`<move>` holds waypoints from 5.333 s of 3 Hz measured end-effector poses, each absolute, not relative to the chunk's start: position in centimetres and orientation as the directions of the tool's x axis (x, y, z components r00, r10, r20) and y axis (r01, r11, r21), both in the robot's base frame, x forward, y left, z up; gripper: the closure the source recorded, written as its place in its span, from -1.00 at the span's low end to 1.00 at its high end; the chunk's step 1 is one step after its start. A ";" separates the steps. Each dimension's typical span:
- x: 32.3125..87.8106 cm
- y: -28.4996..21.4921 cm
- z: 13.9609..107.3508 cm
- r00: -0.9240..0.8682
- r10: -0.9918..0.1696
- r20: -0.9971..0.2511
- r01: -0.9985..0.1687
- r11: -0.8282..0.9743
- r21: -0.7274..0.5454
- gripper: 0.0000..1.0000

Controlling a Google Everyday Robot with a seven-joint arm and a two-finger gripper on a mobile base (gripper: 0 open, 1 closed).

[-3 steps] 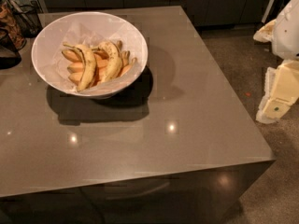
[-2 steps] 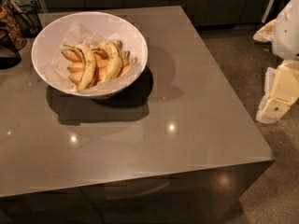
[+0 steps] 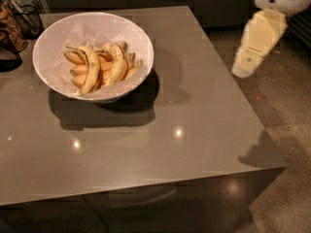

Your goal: Pick banana from white bowl

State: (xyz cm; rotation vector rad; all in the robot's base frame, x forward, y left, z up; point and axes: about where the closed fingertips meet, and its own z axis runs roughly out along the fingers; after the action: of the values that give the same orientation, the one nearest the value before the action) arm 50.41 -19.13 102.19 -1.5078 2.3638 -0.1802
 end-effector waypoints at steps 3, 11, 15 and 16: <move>53.0 -14.3 103.4 -0.356 -0.895 -0.268 -0.864 0.425 -0.271 -1.00; 61.4 -0.1 99.5 -0.378 -0.811 -0.446 -0.911 0.411 0.025 -1.00; 59.6 2.8 99.2 -0.290 -0.823 -0.489 -0.955 0.283 0.090 -1.00; 58.7 4.6 98.7 -0.316 -0.807 -0.498 -0.946 0.310 0.097 -1.00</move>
Offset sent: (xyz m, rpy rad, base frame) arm 0.0177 0.0221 0.0180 -0.0059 -0.0457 -0.0354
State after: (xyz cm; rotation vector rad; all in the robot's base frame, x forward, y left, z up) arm 58.72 4.56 98.65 -1.5689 2.2259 0.5365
